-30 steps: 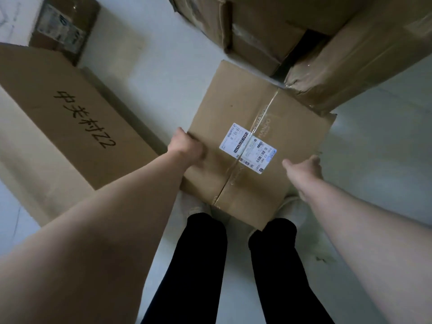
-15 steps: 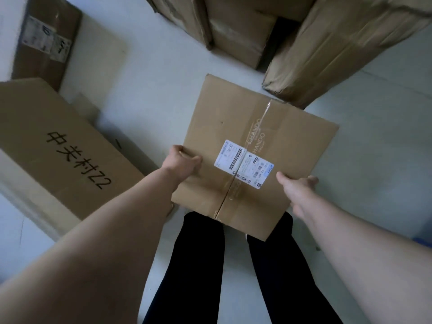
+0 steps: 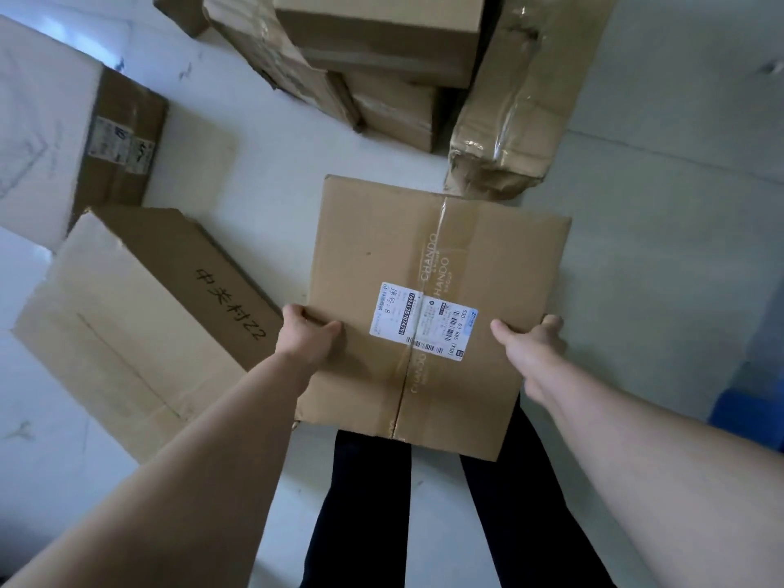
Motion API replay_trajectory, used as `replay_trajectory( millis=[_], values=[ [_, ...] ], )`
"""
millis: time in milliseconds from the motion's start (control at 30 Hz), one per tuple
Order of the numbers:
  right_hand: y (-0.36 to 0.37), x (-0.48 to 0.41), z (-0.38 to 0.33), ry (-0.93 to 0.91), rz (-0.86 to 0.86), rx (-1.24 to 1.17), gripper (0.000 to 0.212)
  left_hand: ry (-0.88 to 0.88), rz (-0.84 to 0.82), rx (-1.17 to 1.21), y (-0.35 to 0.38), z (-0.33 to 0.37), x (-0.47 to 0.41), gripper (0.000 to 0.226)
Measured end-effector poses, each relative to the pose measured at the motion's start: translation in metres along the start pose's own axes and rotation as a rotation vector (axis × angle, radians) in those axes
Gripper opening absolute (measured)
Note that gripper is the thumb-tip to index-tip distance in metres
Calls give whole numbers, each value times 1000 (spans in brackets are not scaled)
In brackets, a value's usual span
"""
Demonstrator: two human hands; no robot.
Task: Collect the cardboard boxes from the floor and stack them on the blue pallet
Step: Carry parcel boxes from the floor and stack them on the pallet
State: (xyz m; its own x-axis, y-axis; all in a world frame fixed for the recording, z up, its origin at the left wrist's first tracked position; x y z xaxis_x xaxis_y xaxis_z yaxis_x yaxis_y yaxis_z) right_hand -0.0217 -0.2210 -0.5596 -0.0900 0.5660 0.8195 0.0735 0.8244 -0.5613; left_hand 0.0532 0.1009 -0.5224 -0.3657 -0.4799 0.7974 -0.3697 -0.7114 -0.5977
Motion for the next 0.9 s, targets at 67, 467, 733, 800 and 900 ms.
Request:
replay_trajectory(
  millis=[67,467,733,800,900],
  values=[
    [-12,22,-10,-23,-25,36,71,-21,34,72,-17,-8,25,54],
    [-102,131,-94,-316,-67,55,63,35,98,190,-106,13,155,60],
    [-174,187,-100,-326,39,-76,73,190,47,143,-144,58,214,62],
    [-193,197,-91,-312,66,-134,74,240,34,116,-148,71,230,61],
    [-222,209,-76,-300,117,-193,74,326,8,92,-148,90,251,59]
  ],
)
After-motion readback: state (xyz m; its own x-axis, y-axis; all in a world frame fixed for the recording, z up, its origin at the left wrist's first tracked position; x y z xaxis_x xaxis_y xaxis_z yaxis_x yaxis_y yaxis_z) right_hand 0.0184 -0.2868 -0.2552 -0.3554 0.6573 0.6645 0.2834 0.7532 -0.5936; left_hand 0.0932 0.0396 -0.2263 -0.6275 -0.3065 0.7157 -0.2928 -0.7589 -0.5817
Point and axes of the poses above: each hand's wrist, its own x-axis away from the middle knuckle, its own y-axis out of the palm, z = x × y, the point moved 7 cm from there along -x, towards the middle knuckle, and after that the axes turned 5 degrees about z, right-handed, at the moved point
